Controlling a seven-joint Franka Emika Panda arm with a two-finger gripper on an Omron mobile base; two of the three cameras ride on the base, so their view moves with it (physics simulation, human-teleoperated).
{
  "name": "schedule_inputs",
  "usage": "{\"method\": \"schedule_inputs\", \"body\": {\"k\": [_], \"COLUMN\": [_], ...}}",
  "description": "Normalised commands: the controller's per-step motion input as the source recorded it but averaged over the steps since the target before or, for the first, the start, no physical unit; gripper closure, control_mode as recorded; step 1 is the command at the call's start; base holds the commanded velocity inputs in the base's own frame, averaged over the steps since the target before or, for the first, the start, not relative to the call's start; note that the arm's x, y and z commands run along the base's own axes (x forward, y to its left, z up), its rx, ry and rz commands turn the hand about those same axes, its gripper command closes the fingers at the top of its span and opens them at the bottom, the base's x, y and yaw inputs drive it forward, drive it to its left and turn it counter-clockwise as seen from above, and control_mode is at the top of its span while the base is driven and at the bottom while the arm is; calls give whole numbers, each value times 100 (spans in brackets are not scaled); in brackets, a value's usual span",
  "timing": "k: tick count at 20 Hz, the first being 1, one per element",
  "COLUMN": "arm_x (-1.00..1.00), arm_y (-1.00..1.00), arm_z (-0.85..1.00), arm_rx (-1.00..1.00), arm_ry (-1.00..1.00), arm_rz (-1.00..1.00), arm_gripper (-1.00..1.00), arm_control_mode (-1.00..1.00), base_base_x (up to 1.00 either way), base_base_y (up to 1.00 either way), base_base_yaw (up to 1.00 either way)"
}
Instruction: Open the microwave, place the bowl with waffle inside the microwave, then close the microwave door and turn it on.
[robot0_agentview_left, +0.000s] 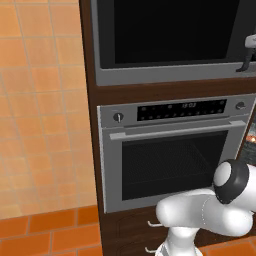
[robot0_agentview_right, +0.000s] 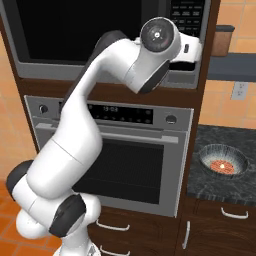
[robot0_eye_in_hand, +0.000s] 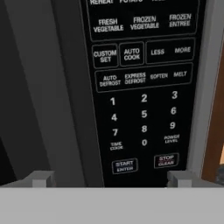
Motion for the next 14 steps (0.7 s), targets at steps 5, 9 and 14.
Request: {"method": "schedule_inputs", "body": {"k": [5,9,14], "arm_x": [13,41,35], "arm_y": [24,2,0], "arm_z": [21,-21,-28], "arm_rx": [-1,0,0], "arm_ry": [8,6,8], "arm_rz": [2,0,0], "arm_gripper": [-100,-100,-100], "arm_control_mode": [-100,-100,-100], "base_base_x": [0,0,0], "base_base_y": [0,0,0], "base_base_yaw": [0,0,0]}}
